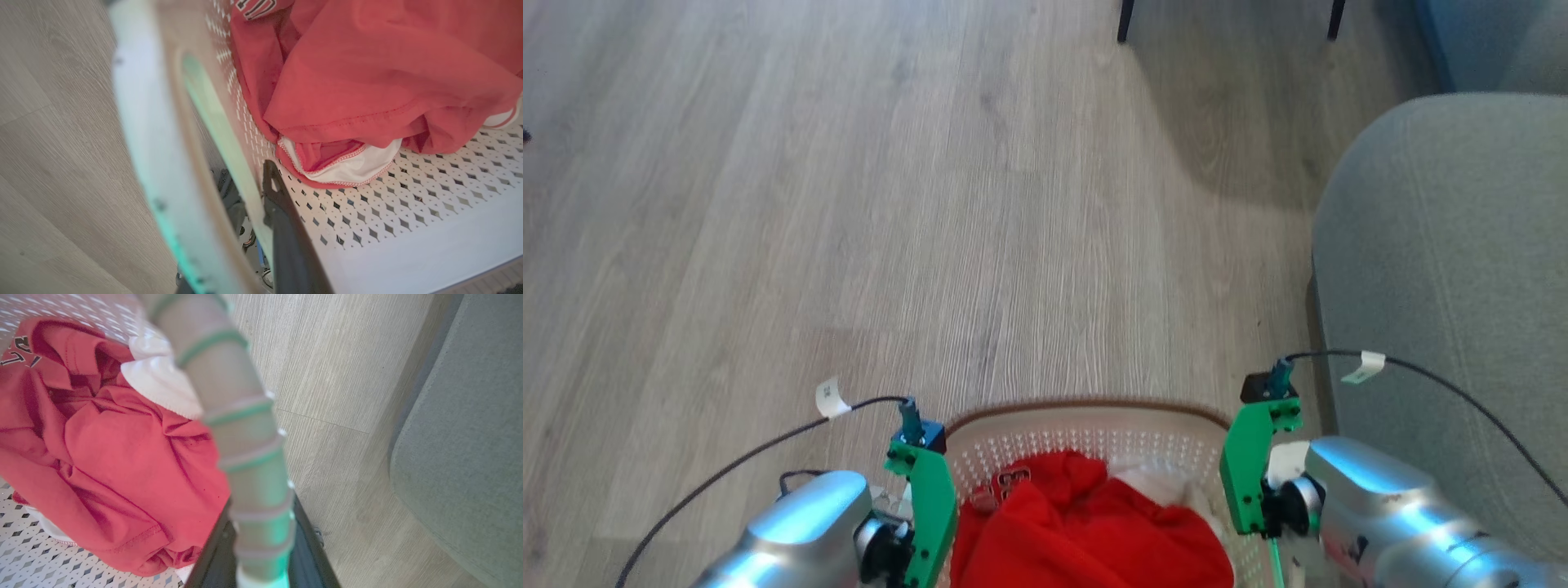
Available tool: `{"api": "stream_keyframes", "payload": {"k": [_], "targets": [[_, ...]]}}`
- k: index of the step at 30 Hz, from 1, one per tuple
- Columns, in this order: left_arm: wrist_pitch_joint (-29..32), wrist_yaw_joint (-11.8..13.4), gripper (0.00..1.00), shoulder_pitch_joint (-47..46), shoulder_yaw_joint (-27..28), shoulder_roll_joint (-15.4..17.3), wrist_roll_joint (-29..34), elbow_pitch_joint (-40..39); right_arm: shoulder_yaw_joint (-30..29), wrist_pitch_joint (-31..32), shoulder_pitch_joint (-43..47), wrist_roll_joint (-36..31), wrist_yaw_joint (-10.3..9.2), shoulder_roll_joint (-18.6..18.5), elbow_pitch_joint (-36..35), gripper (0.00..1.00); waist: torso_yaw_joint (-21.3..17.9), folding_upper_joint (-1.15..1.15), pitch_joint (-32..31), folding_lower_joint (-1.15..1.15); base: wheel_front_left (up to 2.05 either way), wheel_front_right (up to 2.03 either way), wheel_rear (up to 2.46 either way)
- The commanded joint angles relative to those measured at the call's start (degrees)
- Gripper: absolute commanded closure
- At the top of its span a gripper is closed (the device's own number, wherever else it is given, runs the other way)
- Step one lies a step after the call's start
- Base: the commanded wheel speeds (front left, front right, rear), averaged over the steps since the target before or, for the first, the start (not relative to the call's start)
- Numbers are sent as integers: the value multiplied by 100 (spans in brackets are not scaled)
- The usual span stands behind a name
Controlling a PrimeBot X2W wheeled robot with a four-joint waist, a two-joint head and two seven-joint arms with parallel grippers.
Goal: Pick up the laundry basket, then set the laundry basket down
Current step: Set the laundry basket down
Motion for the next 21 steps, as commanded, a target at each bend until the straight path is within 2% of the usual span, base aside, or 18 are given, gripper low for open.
{"api": "stream_keyframes", "payload": {"k": [1, 4, 11, 18, 21], "targets": [[-148, -103, 100, -436, 29, -145, 162, -195, 53, -162, -407, -45, 142, 114, -249, 100, -9, 0, 259, 0, 0, 0, 0], [-486, -93, 100, -566, 77, -233, 250, 66, 56, -278, -514, -67, 142, 113, -245, 100, -30, 0, 534, 0, 0, 0, 0], [-848, -99, 100, -771, 72, -423, 361, 391, 17, -615, -691, -73, 142, 103, -212, 100, -62, 0, 1122, 0, 0, 0, 0], [-1385, -102, 100, -1080, 61, -599, 536, 612, -68, -1150, -904, -96, 142, 37, -79, 100, -91, 0, 1953, 0, 0, 0, 0], [-1769, -102, 100, -1223, 81, -640, 625, 750, -312, -1520, -962, 89, 142, 57, -31, 100, -124, 0, 2267, 0, 0, 0, 0]]}}
